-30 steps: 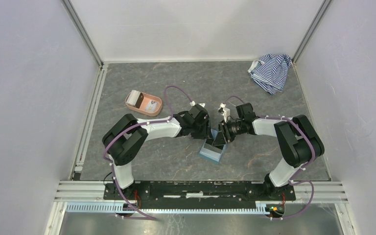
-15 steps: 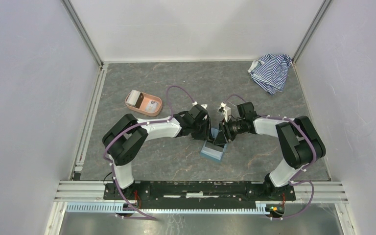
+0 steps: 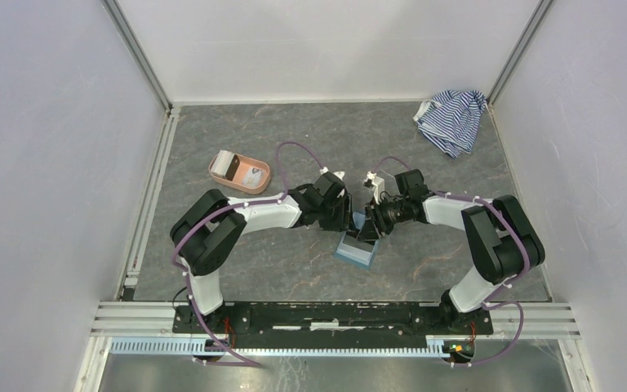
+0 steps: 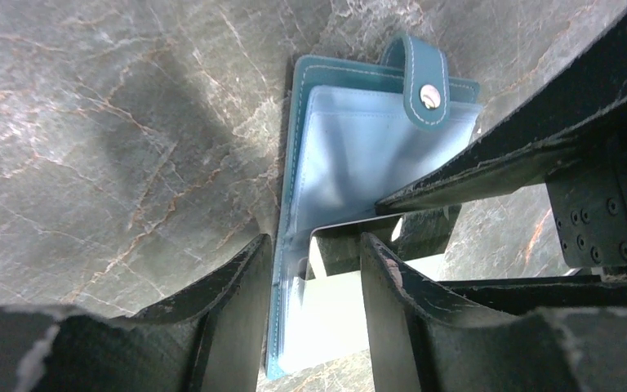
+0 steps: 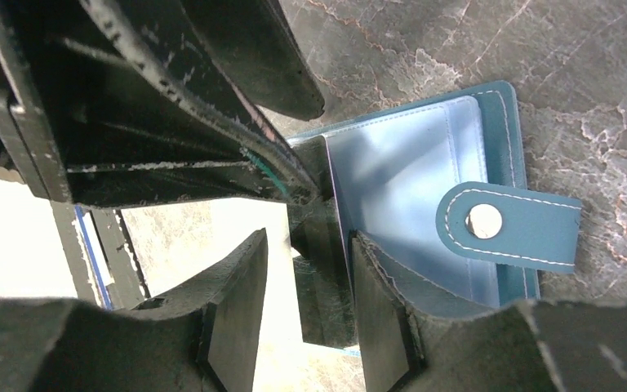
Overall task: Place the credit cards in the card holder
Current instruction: Insert the credit card into the card holder.
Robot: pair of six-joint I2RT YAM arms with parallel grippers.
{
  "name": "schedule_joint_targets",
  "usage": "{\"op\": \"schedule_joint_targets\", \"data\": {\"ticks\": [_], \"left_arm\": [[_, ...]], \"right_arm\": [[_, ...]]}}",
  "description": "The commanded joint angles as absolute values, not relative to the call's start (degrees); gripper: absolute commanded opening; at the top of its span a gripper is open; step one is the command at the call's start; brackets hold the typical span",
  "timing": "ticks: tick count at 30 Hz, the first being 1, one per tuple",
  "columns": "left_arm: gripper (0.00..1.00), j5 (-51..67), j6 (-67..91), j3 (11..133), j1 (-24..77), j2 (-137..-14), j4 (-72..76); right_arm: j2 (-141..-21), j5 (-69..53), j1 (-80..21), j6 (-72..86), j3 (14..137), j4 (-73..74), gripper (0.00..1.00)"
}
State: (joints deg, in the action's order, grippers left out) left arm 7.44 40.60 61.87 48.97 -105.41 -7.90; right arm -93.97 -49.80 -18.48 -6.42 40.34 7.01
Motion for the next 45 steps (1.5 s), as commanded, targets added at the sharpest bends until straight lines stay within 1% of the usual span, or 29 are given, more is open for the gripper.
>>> {"op": "schedule_joint_targets", "data": {"ticks": [1, 12, 24, 27, 31, 36, 40, 45], "left_arm": [[0.52, 5.1, 42.6, 62.9, 48.4, -103.7, -5.0], [0.53, 5.4, 42.6, 63.0, 48.3, -105.3, -5.9], [0.55, -4.7, 39.5, 58.4, 46.8, -93.2, -6.5], [0.55, -7.3, 39.3, 54.0, 46.8, -86.4, -3.9], [0.55, -9.3, 40.4, 45.0, 46.8, -76.1, 1.8], [0.55, -6.8, 45.6, 35.0, 46.9, -67.2, 6.8], [0.53, -3.9, 50.8, 29.6, 47.7, -64.0, 10.7], [0.51, -3.4, 54.4, 27.0, 51.2, -64.0, 13.4]], "right_arm": [[-92.1, -46.3, -19.7, -9.8, 42.3, 7.7, 0.47], [-90.6, -42.7, -22.1, -12.7, 43.3, 9.5, 0.45], [-89.3, -39.3, -25.4, -16.7, 44.9, 12.7, 0.48], [-89.2, -37.9, -26.8, -18.2, 45.8, 14.2, 0.48], [-89.6, -37.1, -28.3, -19.6, 46.7, 15.6, 0.48], [-90.3, -37.9, -29.0, -20.6, 47.5, 17.4, 0.53], [-90.2, -38.7, -29.4, -21.5, 48.0, 18.4, 0.59], [-89.8, -39.6, -30.1, -23.4, 48.8, 20.2, 0.61]]}}
